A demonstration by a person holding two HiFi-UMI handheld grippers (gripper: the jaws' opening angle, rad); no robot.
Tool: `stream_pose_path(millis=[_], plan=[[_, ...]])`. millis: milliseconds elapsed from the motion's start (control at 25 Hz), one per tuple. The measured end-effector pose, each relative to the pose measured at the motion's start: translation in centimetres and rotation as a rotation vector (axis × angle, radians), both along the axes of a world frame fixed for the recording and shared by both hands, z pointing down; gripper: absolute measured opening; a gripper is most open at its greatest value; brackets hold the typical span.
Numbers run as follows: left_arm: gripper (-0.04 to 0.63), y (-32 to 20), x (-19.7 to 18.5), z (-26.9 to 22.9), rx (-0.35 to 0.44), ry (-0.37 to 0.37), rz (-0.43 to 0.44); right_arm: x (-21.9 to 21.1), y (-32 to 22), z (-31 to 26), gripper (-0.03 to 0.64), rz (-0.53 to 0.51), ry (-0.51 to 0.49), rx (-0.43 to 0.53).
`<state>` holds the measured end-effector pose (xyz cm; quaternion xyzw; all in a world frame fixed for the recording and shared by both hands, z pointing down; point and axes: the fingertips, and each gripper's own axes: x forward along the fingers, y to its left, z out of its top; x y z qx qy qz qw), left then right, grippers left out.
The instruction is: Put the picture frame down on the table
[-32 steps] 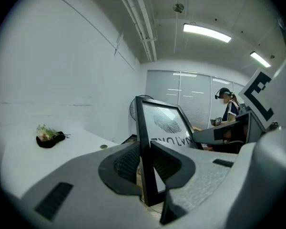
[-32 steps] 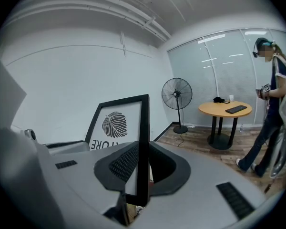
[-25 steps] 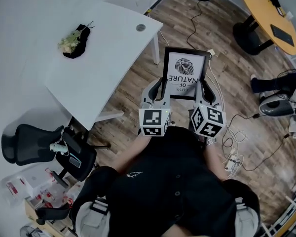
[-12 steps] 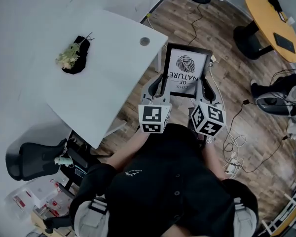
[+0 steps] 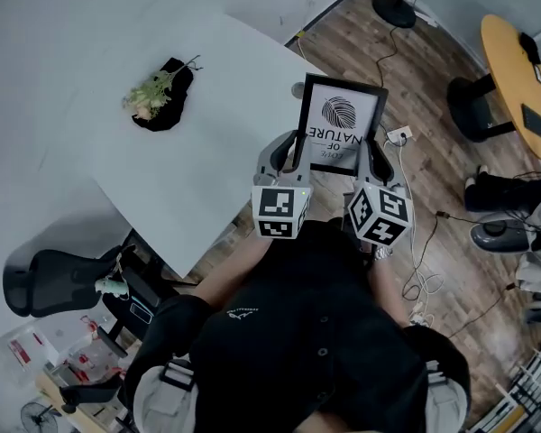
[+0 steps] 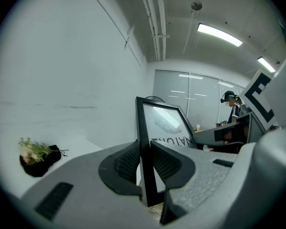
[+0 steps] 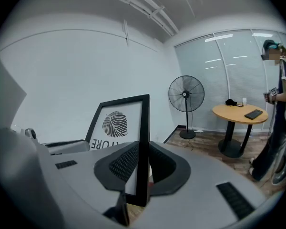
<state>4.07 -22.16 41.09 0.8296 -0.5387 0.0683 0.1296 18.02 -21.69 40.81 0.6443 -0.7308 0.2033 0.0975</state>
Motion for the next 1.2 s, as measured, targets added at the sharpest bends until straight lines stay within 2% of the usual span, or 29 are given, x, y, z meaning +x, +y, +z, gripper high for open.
stream_pose_path(millis=[400, 720, 1200], plan=[[0.074, -1.9, -6.7, 1.2, -0.038, 0.027, -0.168, -6.8, -4.4, 0.8, 0.064, -0.176, 0.036, -0.036], [0.073, -4.1, -11.8, 1.8, -0.054, 0.036, -0.359, -12.6, -9.1, 1.5, 0.064, -0.373, 0.043, -0.047], [0.074, -10.7, -14.0, 4.2, -0.13, 0.07, -0.639, -16.9, -19.5, 4.0, 0.064, -0.667, 0.067, -0.113]])
